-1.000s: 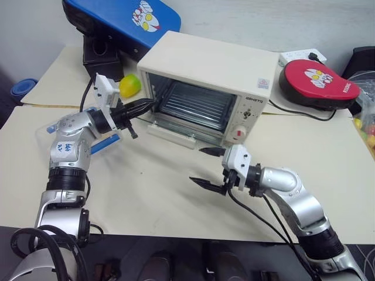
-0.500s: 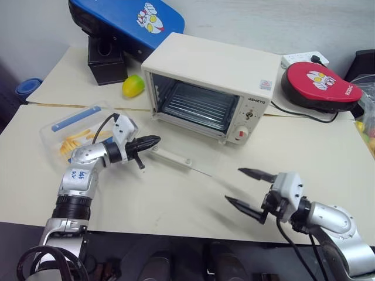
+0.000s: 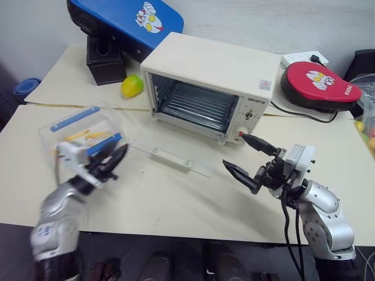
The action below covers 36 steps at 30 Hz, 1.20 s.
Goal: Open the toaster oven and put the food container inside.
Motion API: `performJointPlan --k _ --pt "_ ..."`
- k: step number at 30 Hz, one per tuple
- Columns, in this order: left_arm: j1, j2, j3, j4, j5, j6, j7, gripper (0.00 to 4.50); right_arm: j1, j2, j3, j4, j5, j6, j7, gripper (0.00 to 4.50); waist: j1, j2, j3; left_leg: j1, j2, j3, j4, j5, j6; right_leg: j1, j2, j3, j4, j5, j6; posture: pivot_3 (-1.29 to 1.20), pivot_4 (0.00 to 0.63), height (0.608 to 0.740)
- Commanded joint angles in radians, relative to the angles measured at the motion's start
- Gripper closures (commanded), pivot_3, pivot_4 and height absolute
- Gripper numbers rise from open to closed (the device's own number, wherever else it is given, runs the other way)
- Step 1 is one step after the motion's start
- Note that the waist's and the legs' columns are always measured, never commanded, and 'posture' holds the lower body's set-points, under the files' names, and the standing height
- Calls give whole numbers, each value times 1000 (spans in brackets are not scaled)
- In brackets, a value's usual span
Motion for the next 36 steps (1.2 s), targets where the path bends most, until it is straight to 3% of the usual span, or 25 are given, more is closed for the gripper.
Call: performJointPlan --k 1,5,11,16,21,23,27,32,36 --pt "121 -12 189 -87 -145 35 74 1193 -34 15 23 26 -9 -69 45 0 1 0 0 1 0 0 0 0 0 1 0 0 0 0 0 0 150 740" --pt "236 -26 344 -51 -234 45 140 19 -62 29 47 62 -16 -118 76 0 7 0 0 2 0 -1 -1 -1 1 3 0 0 -1 0 0 0 150 740" --pt "240 62 418 69 -291 145 241 19 -73 31 84 81 -34 -162 119 0 17 -1 0 11 0 -1 -3 -3 3 13 0 -2 -5 -1 -1 0 150 740" --pt "19 296 411 233 -442 428 451 19 -72 15 80 76 -38 -161 122 0 28 -3 -1 11 0 -4 -2 -3 3 14 0 -3 -5 -1 -1 0 150 740" --pt "-205 526 281 501 -393 696 537 19 -69 9 80 67 -42 -160 118 0 8 -2 -1 11 -1 -4 -3 -4 3 12 0 -2 -3 -1 -1 0 150 740" --pt "-284 577 209 619 -325 697 500 19 -68 8 86 63 -49 -171 120 0 -2 -1 -1 11 -1 -3 -4 -4 3 11 0 -2 -1 -1 -1 0 150 740" --pt "-472 629 26 816 -174 696 445 19 -75 21 113 43 -60 -200 134 0 -5 -2 -1 9 -1 -2 -4 -4 2 8 1 -2 -1 -1 -1 0 150 740" --pt "-618 619 -41 958 -86 715 387 19 -101 55 157 19 -31 -190 130 0 -9 -2 -1 9 -1 0 -4 -4 1 7 1 -2 0 -1 -1 0 150 740" --pt "-686 617 -79 1023 -16 702 346 864 -115 73 180 11 -23 -193 134 0 -7 -3 -1 6 -1 1 -2 -3 1 1 0 -2 3 -1 -1 0 150 740"
